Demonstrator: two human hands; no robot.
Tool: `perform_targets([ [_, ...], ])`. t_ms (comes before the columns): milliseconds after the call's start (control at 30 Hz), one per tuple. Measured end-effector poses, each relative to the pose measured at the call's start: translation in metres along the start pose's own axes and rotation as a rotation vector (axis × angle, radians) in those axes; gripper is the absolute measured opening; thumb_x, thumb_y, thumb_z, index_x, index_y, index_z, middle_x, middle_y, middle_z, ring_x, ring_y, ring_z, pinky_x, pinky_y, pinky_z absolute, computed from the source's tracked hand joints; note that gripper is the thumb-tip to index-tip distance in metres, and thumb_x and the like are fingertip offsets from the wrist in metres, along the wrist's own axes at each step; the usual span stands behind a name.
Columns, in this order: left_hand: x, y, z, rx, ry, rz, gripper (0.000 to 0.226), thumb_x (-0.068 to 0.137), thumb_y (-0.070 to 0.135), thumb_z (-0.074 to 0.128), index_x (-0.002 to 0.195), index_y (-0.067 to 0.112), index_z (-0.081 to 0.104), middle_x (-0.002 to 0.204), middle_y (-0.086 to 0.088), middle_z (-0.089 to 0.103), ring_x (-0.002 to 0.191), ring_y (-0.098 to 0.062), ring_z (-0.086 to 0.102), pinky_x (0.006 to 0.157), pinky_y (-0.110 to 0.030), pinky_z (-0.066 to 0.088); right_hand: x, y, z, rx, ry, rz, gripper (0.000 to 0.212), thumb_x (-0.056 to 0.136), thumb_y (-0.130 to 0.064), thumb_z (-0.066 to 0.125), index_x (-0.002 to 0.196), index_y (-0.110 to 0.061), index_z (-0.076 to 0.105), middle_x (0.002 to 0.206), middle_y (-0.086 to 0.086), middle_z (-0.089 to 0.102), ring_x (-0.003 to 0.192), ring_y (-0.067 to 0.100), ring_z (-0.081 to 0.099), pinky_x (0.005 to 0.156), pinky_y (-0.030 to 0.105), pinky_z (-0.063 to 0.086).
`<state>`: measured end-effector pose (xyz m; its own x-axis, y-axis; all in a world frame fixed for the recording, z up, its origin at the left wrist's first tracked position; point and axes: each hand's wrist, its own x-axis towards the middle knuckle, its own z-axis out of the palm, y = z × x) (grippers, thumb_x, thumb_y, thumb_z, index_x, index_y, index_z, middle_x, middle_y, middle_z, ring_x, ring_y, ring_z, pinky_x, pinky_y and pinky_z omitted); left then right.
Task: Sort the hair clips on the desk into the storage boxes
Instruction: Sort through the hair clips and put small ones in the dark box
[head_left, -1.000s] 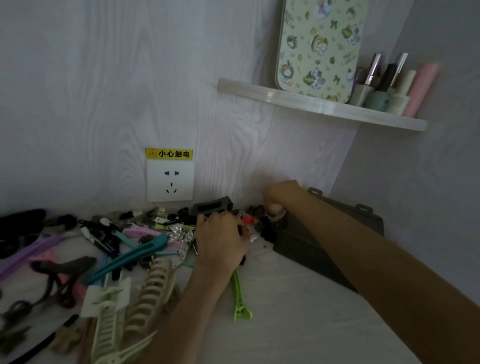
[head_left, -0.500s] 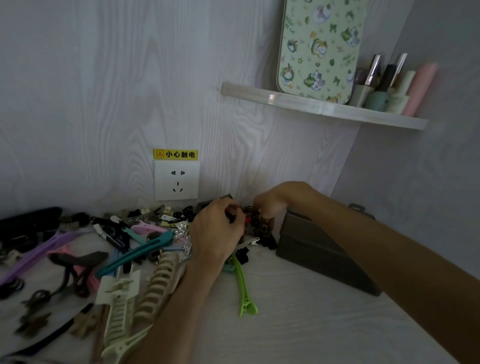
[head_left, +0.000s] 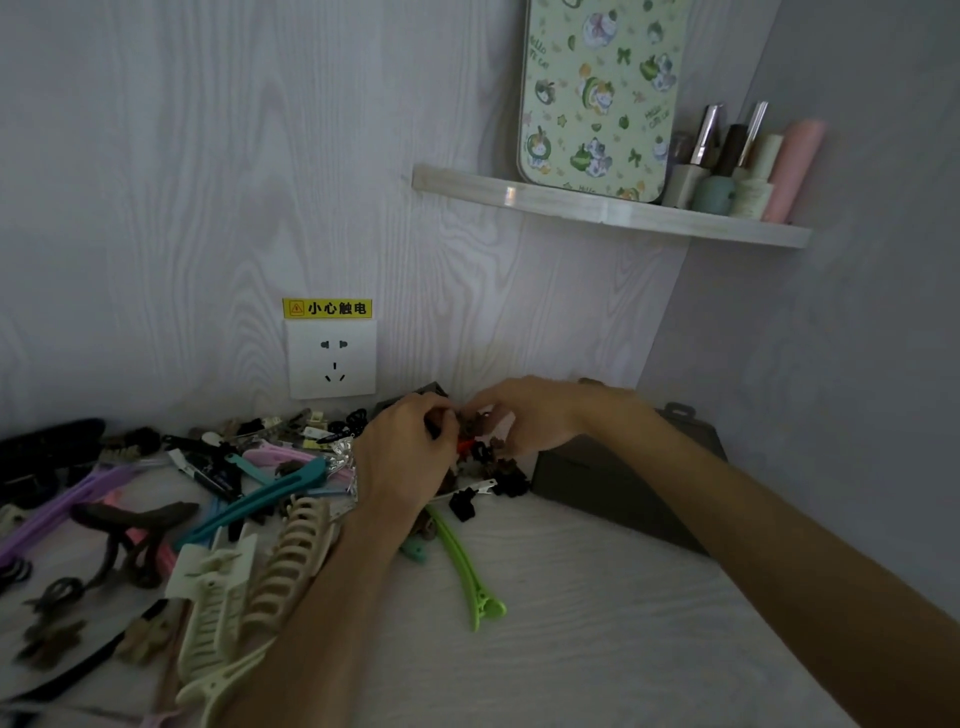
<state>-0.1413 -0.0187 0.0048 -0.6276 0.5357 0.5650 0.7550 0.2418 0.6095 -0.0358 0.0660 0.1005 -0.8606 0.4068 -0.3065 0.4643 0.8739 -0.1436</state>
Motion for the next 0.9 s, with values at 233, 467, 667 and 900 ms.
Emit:
perform_targets([
  [233, 0.000, 0.000, 0.006, -0.004, -0.045, 0.109, 0.019, 0.087, 0.024, 0.058, 0.102, 0.024, 0.070, 0.096, 0.003, 0.069, 0.085, -0.014, 0.062, 0.063, -0.025, 0.047, -0.052, 0.032, 0.053, -0.218, 0.519, 0.072, 0.014, 0.082, -0.019, 0.062, 0.095, -0.021, 0.067, 0.097, -0.002, 0.064, 0.092, 0.015, 0.059, 0.074, 0.021, 0.040],
  [467, -0.002, -0.004, 0.019, 0.223, -0.350, 0.417, 0.041, 0.096, 0.019, 0.041, 0.134, 0.035, 0.047, 0.138, 0.013, 0.049, 0.125, -0.014, 0.041, 0.093, -0.029, 0.029, -0.027, 0.050, 0.083, -0.034, 0.528, 0.074, 0.028, 0.084, -0.041, 0.055, 0.102, -0.022, 0.046, 0.094, -0.005, 0.063, 0.086, 0.018, 0.059, 0.065, 0.028, 0.040],
  [667, 0.006, 0.002, 0.024, 0.310, -0.582, 0.353, 0.043, 0.096, 0.024, 0.038, 0.137, 0.034, 0.041, 0.144, 0.009, 0.044, 0.129, -0.019, 0.037, 0.101, -0.034, 0.031, -0.009, 0.049, 0.078, 0.153, 0.461, 0.013, 0.043, 0.092, -0.041, 0.046, 0.134, -0.033, 0.040, 0.117, -0.002, 0.056, 0.092, 0.010, 0.052, 0.075, 0.023, 0.038],
  [900, 0.056, 0.028, 0.021, 0.203, -1.044, 0.122, 0.058, 0.077, 0.016, 0.073, 0.131, 0.022, 0.051, 0.126, -0.001, 0.057, 0.112, -0.019, 0.055, 0.087, -0.024, 0.045, -0.007, 0.060, 0.086, 0.275, 0.458, -0.034, 0.033, 0.098, -0.019, 0.037, 0.129, -0.020, 0.050, 0.103, 0.002, 0.052, 0.091, 0.009, 0.047, 0.072, 0.017, 0.034],
])
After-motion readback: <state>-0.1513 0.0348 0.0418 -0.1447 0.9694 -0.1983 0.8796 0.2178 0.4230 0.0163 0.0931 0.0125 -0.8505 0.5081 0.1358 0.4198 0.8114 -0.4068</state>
